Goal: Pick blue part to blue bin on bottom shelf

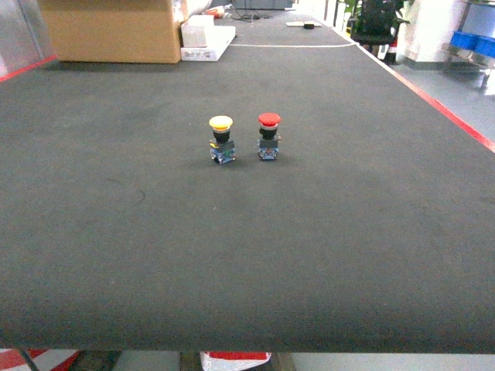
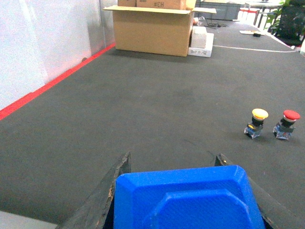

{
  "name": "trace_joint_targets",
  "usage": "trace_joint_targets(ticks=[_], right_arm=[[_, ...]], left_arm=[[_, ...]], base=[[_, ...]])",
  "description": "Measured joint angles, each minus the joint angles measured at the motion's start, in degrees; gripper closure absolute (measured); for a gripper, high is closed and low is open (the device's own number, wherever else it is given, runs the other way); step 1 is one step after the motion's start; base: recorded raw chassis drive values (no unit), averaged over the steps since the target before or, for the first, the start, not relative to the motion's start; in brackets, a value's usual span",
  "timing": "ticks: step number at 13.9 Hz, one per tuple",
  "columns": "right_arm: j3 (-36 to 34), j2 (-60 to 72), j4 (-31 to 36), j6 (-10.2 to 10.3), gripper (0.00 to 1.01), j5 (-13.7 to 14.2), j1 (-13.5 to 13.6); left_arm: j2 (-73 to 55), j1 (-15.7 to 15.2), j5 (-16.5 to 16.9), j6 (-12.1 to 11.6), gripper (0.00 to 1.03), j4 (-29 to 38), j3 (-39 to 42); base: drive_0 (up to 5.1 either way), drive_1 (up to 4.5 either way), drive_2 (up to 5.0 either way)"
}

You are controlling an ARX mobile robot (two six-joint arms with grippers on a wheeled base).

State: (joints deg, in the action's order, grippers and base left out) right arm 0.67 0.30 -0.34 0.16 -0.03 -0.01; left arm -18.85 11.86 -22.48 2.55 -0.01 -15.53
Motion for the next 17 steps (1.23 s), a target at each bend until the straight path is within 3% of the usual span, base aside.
trace_joint_targets(ticks=[17], right_arm=[[0.0, 0.0, 0.0, 0.0, 0.03, 0.0, 0.0]], left_arm=[[0.2, -0.1, -0.2, 0.0, 0.59, 0.0, 0.0]], base=[[-1.4, -1.43, -1.4]])
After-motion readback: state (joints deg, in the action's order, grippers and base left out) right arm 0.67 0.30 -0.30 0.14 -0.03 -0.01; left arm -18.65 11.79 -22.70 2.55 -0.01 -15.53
